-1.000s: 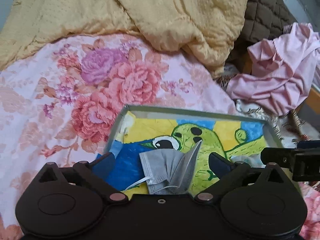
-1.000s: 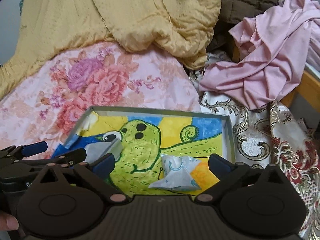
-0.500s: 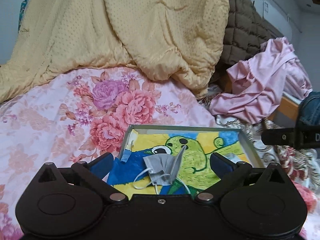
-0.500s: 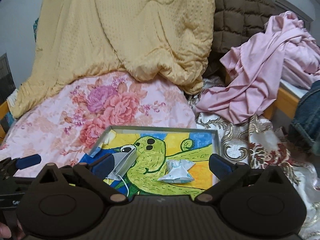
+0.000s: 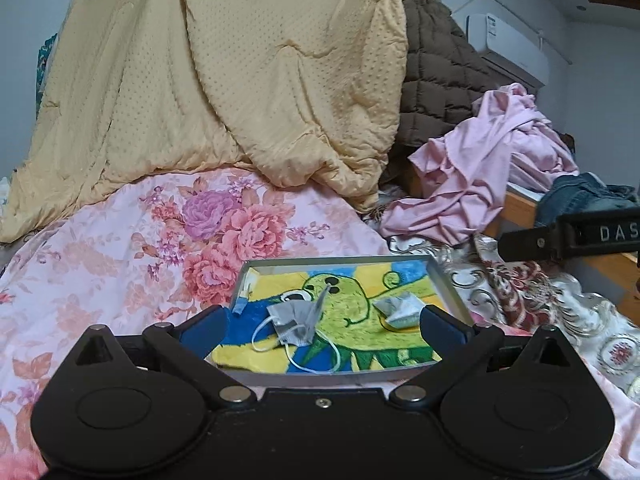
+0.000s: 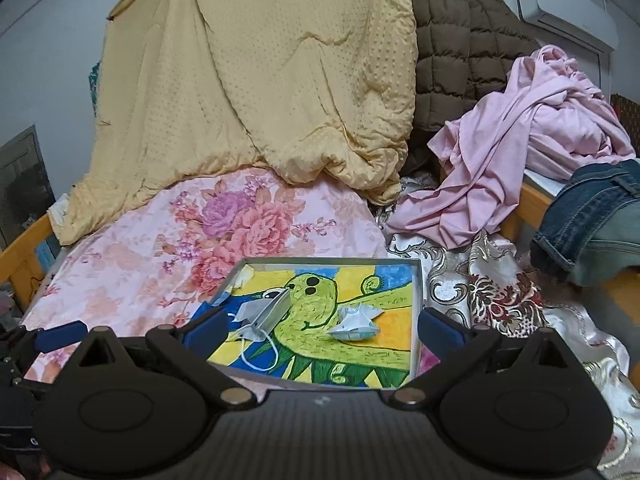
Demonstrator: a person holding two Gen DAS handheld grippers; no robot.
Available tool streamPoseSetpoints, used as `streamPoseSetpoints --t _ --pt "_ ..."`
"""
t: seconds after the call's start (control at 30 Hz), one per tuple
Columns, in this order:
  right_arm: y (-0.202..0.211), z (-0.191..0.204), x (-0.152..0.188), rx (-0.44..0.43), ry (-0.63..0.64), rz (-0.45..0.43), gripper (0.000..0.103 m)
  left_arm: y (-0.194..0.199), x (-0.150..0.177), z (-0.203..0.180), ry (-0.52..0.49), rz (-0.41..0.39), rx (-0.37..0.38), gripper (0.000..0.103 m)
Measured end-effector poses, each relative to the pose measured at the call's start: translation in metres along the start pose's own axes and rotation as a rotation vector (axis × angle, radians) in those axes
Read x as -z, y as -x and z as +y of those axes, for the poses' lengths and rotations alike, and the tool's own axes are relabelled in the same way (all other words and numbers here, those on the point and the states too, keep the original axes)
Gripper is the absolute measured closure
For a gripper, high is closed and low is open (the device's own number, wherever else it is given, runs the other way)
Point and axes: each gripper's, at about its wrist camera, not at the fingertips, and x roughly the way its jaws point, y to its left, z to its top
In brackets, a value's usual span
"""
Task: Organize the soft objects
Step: 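Lower both grippers into the tray and open them, releasing mask and packet, then withdraw both grippers from the tray back toward the pile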
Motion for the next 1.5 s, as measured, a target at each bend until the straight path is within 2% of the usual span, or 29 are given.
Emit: streamPoseSetpoints --t 0.17,0.43,0.8,1.07,1.5 --pt "0.028 0.001 0.015 -0.028 -0.009 0.004 0.001 0.033 0.013 -0.010 -0.021 -0.017 -0.004 0.001" --pt "0.067 0.003 0.047 -0.045 0.008 0.005 0.000 0.073 0.041 -0.025 -0.042 0.002 -0.012 0.001" --pt "0.091 0.002 0.092 -0.060 0.031 0.084 0.000 0.096 0.092 -0.018 0.019 0.084 -0.041 0.001" --pt "0.087 -0.002 0.109 -0.047 0.026 0.143 0.000 0.080 0.115 -0.004 0.053 0.149 -0.057 0.001" --pt "0.069 0.003 0.106 -0.059 0.039 0.175 0.000 0.019 0.111 0.005 0.031 0.168 -0.042 0.001"
